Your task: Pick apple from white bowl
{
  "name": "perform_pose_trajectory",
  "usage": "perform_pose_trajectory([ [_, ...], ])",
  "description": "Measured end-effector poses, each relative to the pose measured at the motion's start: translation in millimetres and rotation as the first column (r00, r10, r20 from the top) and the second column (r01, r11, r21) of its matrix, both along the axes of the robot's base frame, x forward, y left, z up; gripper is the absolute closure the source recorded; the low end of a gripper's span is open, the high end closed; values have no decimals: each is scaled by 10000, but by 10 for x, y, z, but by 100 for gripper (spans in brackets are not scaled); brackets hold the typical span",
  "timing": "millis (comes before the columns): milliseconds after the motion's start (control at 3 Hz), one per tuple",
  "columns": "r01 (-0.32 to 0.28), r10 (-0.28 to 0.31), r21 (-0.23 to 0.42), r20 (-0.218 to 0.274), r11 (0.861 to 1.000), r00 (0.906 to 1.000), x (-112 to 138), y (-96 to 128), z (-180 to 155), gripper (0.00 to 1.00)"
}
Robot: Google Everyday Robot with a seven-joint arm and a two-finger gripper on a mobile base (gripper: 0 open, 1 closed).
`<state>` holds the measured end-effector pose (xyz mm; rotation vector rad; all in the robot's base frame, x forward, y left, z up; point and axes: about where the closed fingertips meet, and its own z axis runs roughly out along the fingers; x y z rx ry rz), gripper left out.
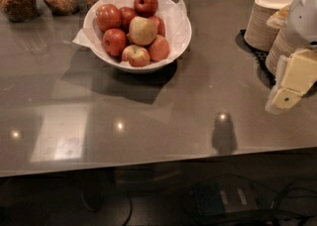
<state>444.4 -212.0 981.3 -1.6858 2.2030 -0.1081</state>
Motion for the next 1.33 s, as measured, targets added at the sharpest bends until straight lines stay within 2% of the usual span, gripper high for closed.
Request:
perform_pose_trajectory([
  [333, 82, -122, 710, 563, 9974, 9983, 155, 135, -11, 0],
  [667, -211, -49, 1749, 1470, 9844, 9891, 498, 472, 56, 0],
  [1000, -543, -44, 2585, 2213, 9645, 9752, 864, 766, 139, 0],
  [1333, -836, -4, 3163, 2565, 9450, 9665, 1251, 1017, 163, 0],
])
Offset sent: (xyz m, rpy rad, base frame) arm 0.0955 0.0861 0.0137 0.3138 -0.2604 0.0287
